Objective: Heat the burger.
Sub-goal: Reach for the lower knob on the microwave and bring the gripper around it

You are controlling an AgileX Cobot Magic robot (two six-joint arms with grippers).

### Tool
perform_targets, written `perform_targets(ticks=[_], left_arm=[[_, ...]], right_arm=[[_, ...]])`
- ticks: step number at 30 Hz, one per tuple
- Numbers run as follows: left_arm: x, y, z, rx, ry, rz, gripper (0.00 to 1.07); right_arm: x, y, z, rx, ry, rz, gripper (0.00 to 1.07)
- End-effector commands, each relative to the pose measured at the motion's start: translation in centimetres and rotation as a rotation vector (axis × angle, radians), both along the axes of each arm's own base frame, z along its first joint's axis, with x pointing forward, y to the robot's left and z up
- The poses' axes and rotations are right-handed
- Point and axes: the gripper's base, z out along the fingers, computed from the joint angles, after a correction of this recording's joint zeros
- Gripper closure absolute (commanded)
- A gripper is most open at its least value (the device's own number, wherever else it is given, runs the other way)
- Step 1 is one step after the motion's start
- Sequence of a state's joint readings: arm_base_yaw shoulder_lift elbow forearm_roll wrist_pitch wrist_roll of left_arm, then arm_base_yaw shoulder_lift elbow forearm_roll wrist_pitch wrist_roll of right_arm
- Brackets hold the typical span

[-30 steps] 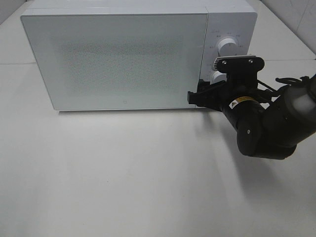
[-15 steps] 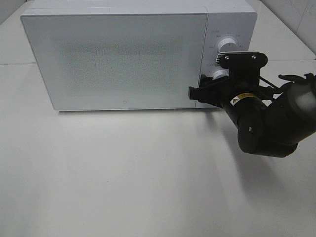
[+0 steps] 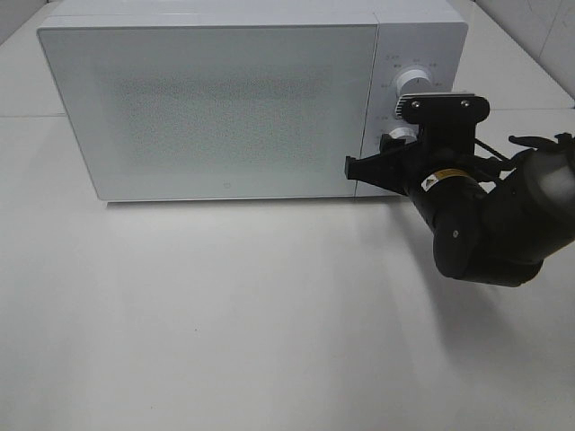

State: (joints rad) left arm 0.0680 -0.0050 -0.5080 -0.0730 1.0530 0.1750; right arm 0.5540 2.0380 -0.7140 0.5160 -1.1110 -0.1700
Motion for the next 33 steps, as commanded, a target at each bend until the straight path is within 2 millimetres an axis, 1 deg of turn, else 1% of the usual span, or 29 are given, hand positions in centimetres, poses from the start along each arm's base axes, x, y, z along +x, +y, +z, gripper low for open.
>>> perform_targets(ticks=[1, 3, 10, 11, 12, 13, 14, 15, 16, 17, 18, 19, 20, 21, 22, 23, 24, 25, 26, 27, 28, 29, 31, 33], left_arm=[[-0.26, -0.07, 0.0, -0.008, -0.023, 0.0, 0.04], [-0.26, -0.07, 0.0, -0.008, -0.023, 0.0, 0.04], [-0.26, -0.07, 0.0, -0.008, -0.023, 0.0, 0.04], [-0.26, -0.07, 0.0, -0.008, -0.023, 0.0, 0.04], [-0.26, -0.07, 0.0, -0.008, -0.023, 0.0, 0.04], [-0.26, -0.07, 0.0, -0.008, -0.023, 0.0, 0.04], [-0.26, -0.07, 0.0, -0.008, -0.023, 0.0, 0.04], [-0.26, -0.07, 0.0, -0.008, -0.023, 0.0, 0.04], [-0.26, -0.07, 0.0, -0.008, -0.023, 0.0, 0.04], [-0.26, -0.07, 0.0, -0.008, -0.023, 0.0, 0.04], [-0.26, -0.07, 0.0, -0.008, -0.023, 0.0, 0.04], [-0.26, -0.07, 0.0, -0.008, -0.023, 0.0, 0.04], [-0.26, -0.07, 0.0, -0.008, -0.023, 0.0, 0.04], [-0.26, -0.07, 0.0, -0.008, -0.023, 0.0, 0.04], [-0.26, -0.07, 0.0, -0.008, -0.023, 0.0, 0.04], [-0.26, -0.07, 0.0, -0.008, -0.023, 0.0, 0.04], [-0.26, -0.07, 0.0, -0.008, -0.023, 0.0, 0.04], [-0.26, -0.07, 0.0, -0.008, -0.023, 0.0, 0.04], [-0.26, -0.07, 0.0, -0.008, -0.023, 0.0, 0.04], [-0.26, -0.07, 0.0, -0.008, -0.023, 0.0, 0.04], [-0.26, -0.07, 0.0, -0.008, -0.023, 0.0, 0.04], [-0.26, -0.07, 0.0, -0.008, -0.023, 0.0, 0.04], [-0.26, -0.07, 0.0, -0.008, -0.023, 0.0, 0.04], [-0.26, -0.07, 0.0, -0.008, -0.023, 0.0, 0.04]], right_arm=[[0.73, 0.6, 1.68, -0.004, -0.111, 0.05, 0.95], [0.73, 0.6, 1.68, -0.004, -0.111, 0.05, 0.99], [0.73, 0.6, 1.69, 0.026, -0.108, 0.044, 0.98], [0.73, 0.6, 1.69, 0.056, -0.104, 0.037, 0.98], [0.73, 0.6, 1.69, 0.156, -0.091, 0.016, 0.98], [0.73, 0.6, 1.69, 0.156, -0.091, 0.016, 0.98], [0.73, 0.58, 1.69, 0.282, -0.074, -0.013, 0.98], [0.73, 0.58, 1.69, 0.282, -0.074, -0.013, 0.98], [0.73, 0.58, 1.69, 0.347, -0.065, -0.027, 0.98], [0.73, 0.58, 1.69, 0.524, -0.04, -0.065, 0.98], [0.73, 0.58, 1.69, 0.524, -0.04, -0.065, 0.98], [0.73, 0.59, 1.68, 0.62, -0.026, -0.086, 0.98], [0.72, 0.61, 1.65, 0.802, 0.003, -0.125, 0.97], [0.72, 0.61, 1.65, 0.802, 0.003, -0.125, 0.97], [0.69, 0.65, 1.52, 1.011, 0.051, -0.174, 0.97], [0.69, 0.65, 1.52, 1.011, 0.051, -0.174, 0.97], [0.67, 0.72, 1.48, 1.09, 0.071, -0.189, 0.97], [0.65, 0.79, 1.4, 1.275, 0.113, -0.233, 0.97], [0.64, 0.79, 1.38, 1.342, 0.127, -0.251, 0.97], [0.64, 0.79, 1.38, 1.342, 0.127, -0.251, 0.97], [0.62, 0.8, 1.3, 1.483, 0.158, -0.293, 0.96], [0.62, 0.8, 1.3, 1.483, 0.158, -0.293, 0.96], [0.59, 0.85, 1.19, 1.601, 0.191, -0.33, 0.96], [0.58, 0.85, 1.12, 1.632, 0.203, -0.345, 0.95]])
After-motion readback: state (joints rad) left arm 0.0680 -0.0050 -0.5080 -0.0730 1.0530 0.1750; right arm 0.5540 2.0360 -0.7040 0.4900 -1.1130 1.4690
